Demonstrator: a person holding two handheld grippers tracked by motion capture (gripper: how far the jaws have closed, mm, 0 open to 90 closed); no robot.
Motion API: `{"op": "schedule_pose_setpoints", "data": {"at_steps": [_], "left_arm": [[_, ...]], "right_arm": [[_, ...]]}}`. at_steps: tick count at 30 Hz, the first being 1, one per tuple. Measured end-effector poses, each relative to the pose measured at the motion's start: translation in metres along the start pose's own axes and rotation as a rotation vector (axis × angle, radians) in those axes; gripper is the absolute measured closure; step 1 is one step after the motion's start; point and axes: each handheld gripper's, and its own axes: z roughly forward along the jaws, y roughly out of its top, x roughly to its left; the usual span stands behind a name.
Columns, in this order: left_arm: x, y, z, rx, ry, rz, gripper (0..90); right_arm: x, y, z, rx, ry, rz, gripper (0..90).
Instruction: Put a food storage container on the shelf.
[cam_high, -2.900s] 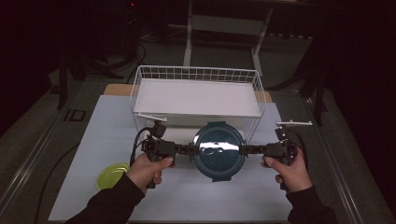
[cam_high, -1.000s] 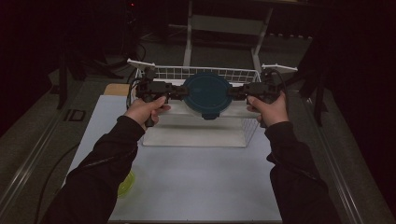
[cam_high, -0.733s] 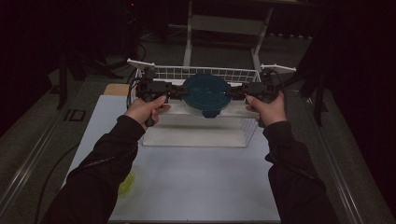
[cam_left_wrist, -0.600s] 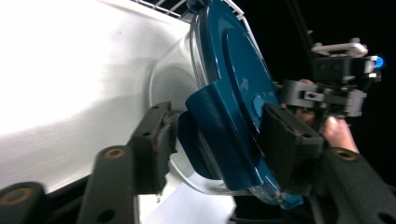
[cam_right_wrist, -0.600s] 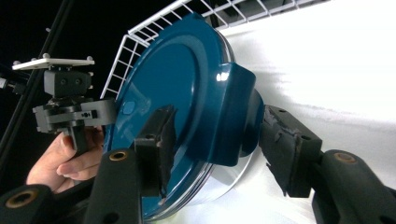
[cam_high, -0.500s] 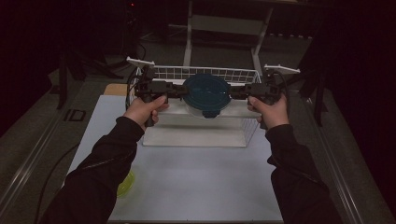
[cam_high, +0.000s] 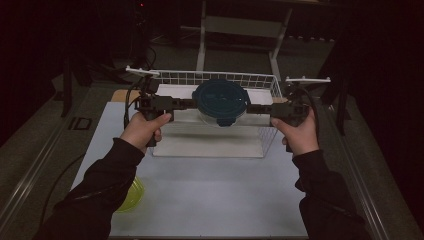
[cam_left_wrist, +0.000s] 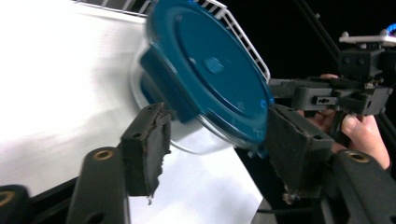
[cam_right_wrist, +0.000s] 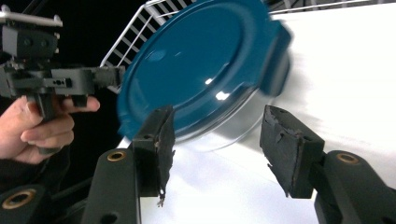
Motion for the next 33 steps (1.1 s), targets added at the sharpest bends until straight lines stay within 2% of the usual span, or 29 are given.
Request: {"op": "schedule_pose_setpoints", "data": {"at_steps": [3, 5, 11, 14, 19, 22, 24, 26, 29, 33], "left_arm": [[-0.007, -0.007, -0.005, -0.006, -0.005, 0.059, 34.6], [-0.010, -0.014, -0.007, 0.000, -0.023, 0.088, 31.1], [-0.018, -0.035, -0.007, -0.005, -0.007, 0.166, 25.5], [-0.022, -0.047, -0.005, -0.009, 0.016, 0.225, 21.7], [-0.028, -0.069, -0.001, -0.019, 0.020, 0.289, 15.3], [-0.033, -0.083, 0.002, -0.011, 0.051, 0.355, 13.1], [-0.037, -0.092, 0.003, 0.000, 0.068, 0.396, 7.9], [-0.041, -0.100, 0.003, -0.003, 0.102, 0.424, 0.0], [-0.046, -0.109, 0.000, -0.028, 0.149, 0.446, 0.0], [-0.048, -0.122, -0.001, -0.018, 0.142, 0.472, 0.0]], "right_arm": [[0.010, -0.010, 0.000, 0.001, 0.046, -0.026, 44.2], [0.017, -0.017, 0.002, 0.013, 0.050, -0.052, 44.2], [0.035, -0.037, 0.010, 0.039, 0.060, -0.109, 46.8], [0.040, -0.045, 0.013, 0.050, 0.071, -0.118, 48.9], [0.048, -0.053, 0.017, 0.063, 0.057, -0.149, 60.5], [0.051, -0.054, 0.018, 0.066, 0.043, -0.162, 72.5], [0.053, -0.054, 0.019, 0.073, 0.046, -0.162, 81.7], [0.054, -0.054, 0.020, 0.076, 0.042, -0.165, 89.2], [0.057, -0.054, 0.021, 0.075, 0.031, -0.173, 89.9], [0.059, -0.052, 0.024, 0.074, 0.019, -0.172, 89.9]]}}
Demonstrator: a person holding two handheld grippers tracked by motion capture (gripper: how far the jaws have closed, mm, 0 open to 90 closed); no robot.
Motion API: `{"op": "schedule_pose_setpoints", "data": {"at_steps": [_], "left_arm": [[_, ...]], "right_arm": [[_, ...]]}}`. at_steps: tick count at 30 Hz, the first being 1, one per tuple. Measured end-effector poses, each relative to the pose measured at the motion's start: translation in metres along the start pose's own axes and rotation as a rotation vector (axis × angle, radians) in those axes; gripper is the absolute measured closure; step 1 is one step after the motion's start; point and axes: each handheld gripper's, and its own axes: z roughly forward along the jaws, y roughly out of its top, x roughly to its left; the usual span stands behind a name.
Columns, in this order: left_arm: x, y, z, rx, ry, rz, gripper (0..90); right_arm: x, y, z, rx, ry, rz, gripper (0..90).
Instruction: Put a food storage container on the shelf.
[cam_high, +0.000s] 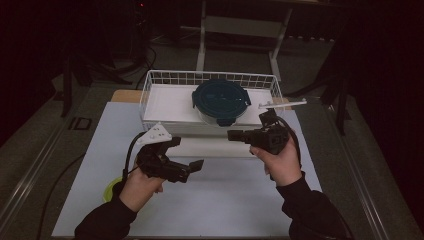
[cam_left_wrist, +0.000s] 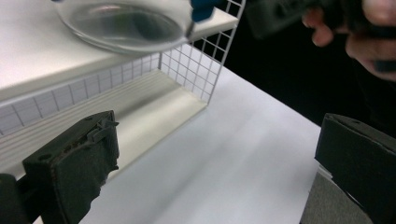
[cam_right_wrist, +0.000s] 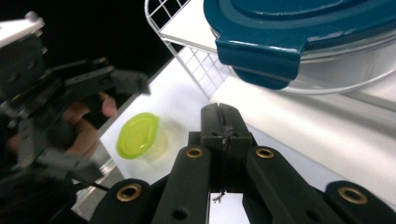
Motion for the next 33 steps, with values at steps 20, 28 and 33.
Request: {"op": "schedule_pose_setpoints", "data": {"at_steps": [20, 28, 33], "left_arm": [[-0.003, -0.028, 0.010, -0.020, -0.009, -0.010, 0.0], [-0.003, -0.031, 0.011, -0.016, -0.006, 0.001, 0.0], [-0.002, -0.032, 0.011, -0.016, -0.012, -0.006, 0.0]], "right_arm": [[-0.014, 0.025, 0.023, -0.023, -0.062, 0.045, 90.0], [-0.020, 0.035, 0.029, -0.032, -0.088, 0.058, 89.9], [-0.022, 0.039, 0.032, -0.033, -0.097, 0.062, 89.9]]}}
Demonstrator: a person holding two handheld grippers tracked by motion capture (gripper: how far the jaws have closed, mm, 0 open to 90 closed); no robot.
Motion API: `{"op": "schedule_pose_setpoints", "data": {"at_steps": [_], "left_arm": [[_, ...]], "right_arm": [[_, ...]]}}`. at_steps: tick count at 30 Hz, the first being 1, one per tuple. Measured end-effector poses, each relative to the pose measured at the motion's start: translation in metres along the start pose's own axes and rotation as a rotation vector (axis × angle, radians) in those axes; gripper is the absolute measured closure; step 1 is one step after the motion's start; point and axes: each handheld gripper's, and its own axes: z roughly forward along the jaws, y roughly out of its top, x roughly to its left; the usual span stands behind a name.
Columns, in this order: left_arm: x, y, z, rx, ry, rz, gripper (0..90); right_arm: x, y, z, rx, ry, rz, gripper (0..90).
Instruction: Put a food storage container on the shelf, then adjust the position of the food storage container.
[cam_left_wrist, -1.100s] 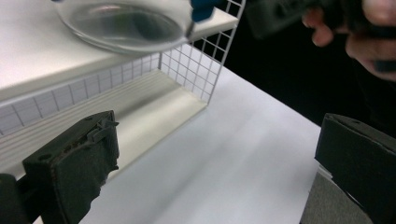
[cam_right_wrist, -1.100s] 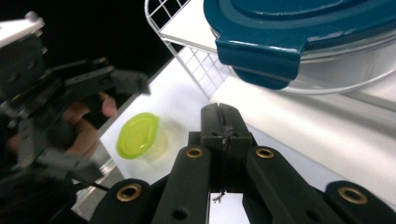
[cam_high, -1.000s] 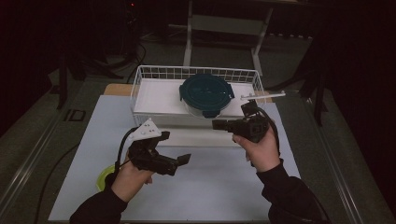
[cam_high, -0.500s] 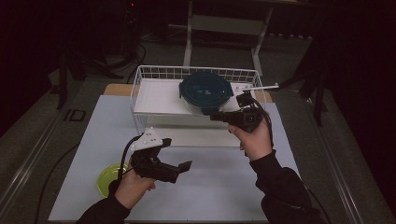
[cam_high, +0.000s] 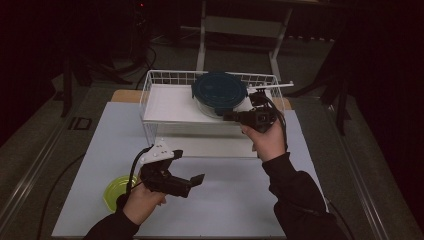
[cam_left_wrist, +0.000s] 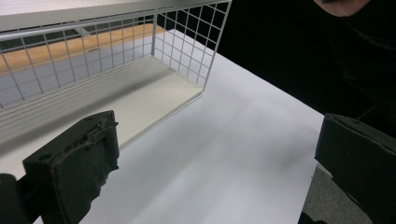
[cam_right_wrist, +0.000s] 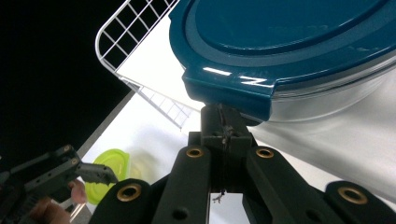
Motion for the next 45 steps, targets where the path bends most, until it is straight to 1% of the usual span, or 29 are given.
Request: {"op": "schedule_pose_setpoints", "data": {"at_steps": [8, 11, 14, 17, 20, 21, 22, 23, 24, 25, 26, 27, 28, 29, 30, 31, 32, 33, 34, 35, 37, 38, 39, 41, 43, 44, 45], "left_arm": [[0.001, -0.001, 0.001, 0.008, 0.001, 0.000, 0.0], [0.001, -0.001, 0.001, 0.008, 0.000, 0.001, 0.0], [0.001, -0.001, 0.001, 0.010, -0.003, 0.005, 0.0], [0.000, -0.001, 0.001, 0.009, -0.006, 0.007, 0.0], [0.001, -0.001, 0.000, 0.005, -0.011, 0.017, 0.0], [0.001, -0.001, 0.000, 0.004, -0.015, 0.020, 0.0], [0.001, -0.001, 0.000, 0.005, -0.019, 0.021, 0.0], [0.001, -0.001, -0.001, 0.003, -0.022, 0.022, 0.0], [0.001, -0.001, -0.001, 0.002, -0.027, 0.021, 0.0], [0.002, 0.000, -0.002, 0.002, -0.034, 0.019, 0.0], [0.002, 0.000, -0.003, -0.003, -0.045, 0.020, 0.0], [0.002, 0.000, -0.004, -0.010, -0.055, 0.022, 0.0], [0.001, 0.001, -0.005, -0.012, -0.061, 0.023, 0.0], [0.001, 0.001, -0.006, -0.011, -0.065, 0.031, 0.0], [0.001, 0.002, -0.006, -0.007, -0.070, 0.035, 0.0], [0.001, 0.002, -0.007, -0.007, -0.067, 0.037, 0.0], [0.001, 0.002, -0.009, -0.004, -0.067, 0.045, 0.0], [0.002, 0.002, -0.010, -0.002, -0.064, 0.055, 0.0], [0.002, 0.001, -0.012, 0.002, -0.064, 0.064, 0.0], [0.003, 0.001, -0.014, 0.010, -0.070, 0.070, 0.0], [0.005, 0.000, -0.017, 0.021, -0.071, 0.076, 0.0], [0.006, 0.000, -0.018, 0.030, -0.063, 0.078, 0.4], [0.008, -0.001, -0.021, 0.029, -0.051, 0.080, 0.4], [0.011, -0.003, -0.025, 0.037, -0.039, 0.080, 1.1], [0.015, -0.004, -0.031, 0.030, -0.031, 0.075, 2.4], [0.016, -0.004, -0.034, 0.028, -0.030, 0.072, 4.1], [0.018, -0.005, -0.037, 0.023, -0.025, 0.072, 4.1]], "right_arm": [[-0.002, 0.006, 0.004, 0.003, 0.000, 0.008, 89.8], [0.001, 0.008, 0.004, -0.002, -0.006, -0.001, 89.8], [0.002, 0.007, 0.003, -0.005, -0.006, -0.007, 87.3], [0.006, 0.002, 0.001, -0.007, 0.005, -0.024, 81.9], [0.009, -0.007, -0.001, -0.014, 0.023, -0.047, 74.2], [0.010, -0.011, -0.003, -0.015, 0.029, -0.056, 69.7], [0.010, -0.014, -0.004, -0.018, 0.033, -0.062, 65.0], [0.010, -0.022, -0.007, -0.032, 0.053, -0.074, 52.8], [0.010, -0.022, -0.007, -0.032, 0.053, -0.074, 52.8], [0.010, -0.025, -0.009, -0.040, 0.063, -0.077, 47.0], [0.011, -0.033, -0.013, -0.065, 0.071, -0.105, 36.2], [0.011, -0.033, -0.013, -0.065, 0.071, -0.105, 36.2], [0.012, -0.037, -0.015, -0.076, 0.075, -0.114, 31.9], [0.011, -0.041, -0.017, -0.084, 0.094, -0.124, 25.6], [0.009, -0.048, -0.022, -0.093, 0.146, -0.136, 18.9], [0.009, -0.048, -0.022, -0.093, 0.146, -0.136, 18.9], [0.009, -0.057, -0.027, -0.111, 0.138, -0.161, 17.2], [0.009, -0.057, -0.027, -0.111, 0.138, -0.161, 17.2], [0.009, -0.061, -0.029, -0.125, 0.126, -0.191, 15.5], [0.008, -0.071, -0.034, -0.154, 0.122, -0.228, 15.1], [0.008, -0.073, -0.036, -0.152, 0.124, -0.227, 15.1], [0.007, -0.080, -0.040, -0.152, 0.128, -0.232, 14.6], [0.007, -0.080, -0.040, -0.152, 0.128, -0.232, 14.6], [0.006, -0.087, -0.044, -0.157, 0.130, -0.241, 14.6], [0.004, -0.093, -0.048, -0.164, 0.133, -0.236, 14.6], [0.002, -0.099, -0.052, -0.174, 0.142, -0.229, 14.7], [0.002, -0.099, -0.052, -0.174, 0.142, -0.229, 14.7]]}}
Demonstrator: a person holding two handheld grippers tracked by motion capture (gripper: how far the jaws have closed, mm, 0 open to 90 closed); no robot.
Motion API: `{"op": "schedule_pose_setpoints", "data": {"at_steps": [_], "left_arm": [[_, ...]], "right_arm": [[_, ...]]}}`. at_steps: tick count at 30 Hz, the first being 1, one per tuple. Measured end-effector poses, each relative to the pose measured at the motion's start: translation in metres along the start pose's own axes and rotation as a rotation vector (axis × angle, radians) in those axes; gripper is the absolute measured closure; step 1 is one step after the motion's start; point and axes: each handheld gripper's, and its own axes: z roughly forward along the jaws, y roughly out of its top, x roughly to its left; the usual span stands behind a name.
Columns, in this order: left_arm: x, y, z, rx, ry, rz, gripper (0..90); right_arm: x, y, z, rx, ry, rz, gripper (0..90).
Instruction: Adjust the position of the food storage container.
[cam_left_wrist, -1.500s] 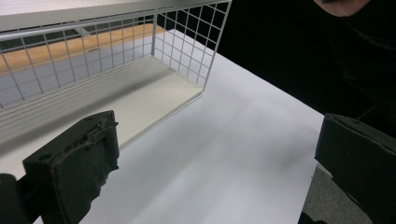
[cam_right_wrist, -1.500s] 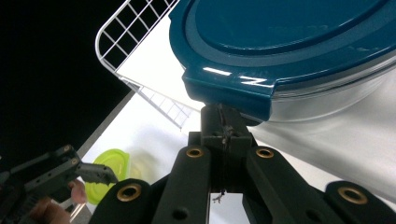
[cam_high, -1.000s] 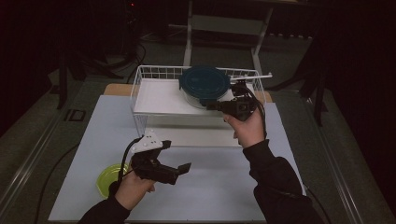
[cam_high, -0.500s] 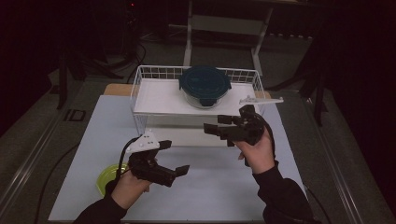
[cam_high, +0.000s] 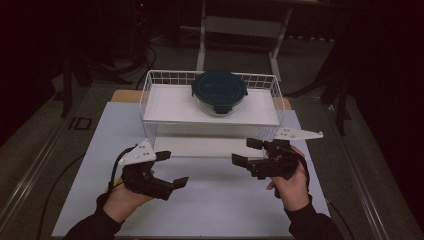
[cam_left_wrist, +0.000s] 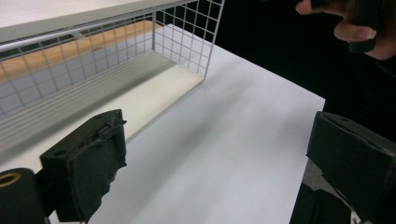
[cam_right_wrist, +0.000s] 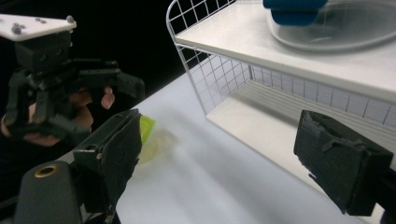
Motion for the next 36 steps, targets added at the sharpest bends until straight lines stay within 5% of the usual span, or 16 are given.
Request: {"op": "schedule_pose_setpoints", "data": {"at_steps": [16, 30, 36], "left_arm": [[0.012, -0.022, -0.045, -0.004, 0.066, 0.011, 23.0], [0.031, -0.060, -0.084, 0.027, 0.144, -0.052, 24.0], [0.040, -0.080, -0.102, 0.024, 0.173, -0.084, 32.6]], "right_arm": [[0.001, -0.042, -0.018, -0.005, -0.015, 0.009, 14.8], [-0.003, -0.063, -0.027, -0.010, -0.035, 0.031, 14.8], [-0.006, -0.070, -0.030, -0.011, -0.042, 0.050, 14.8]]}}
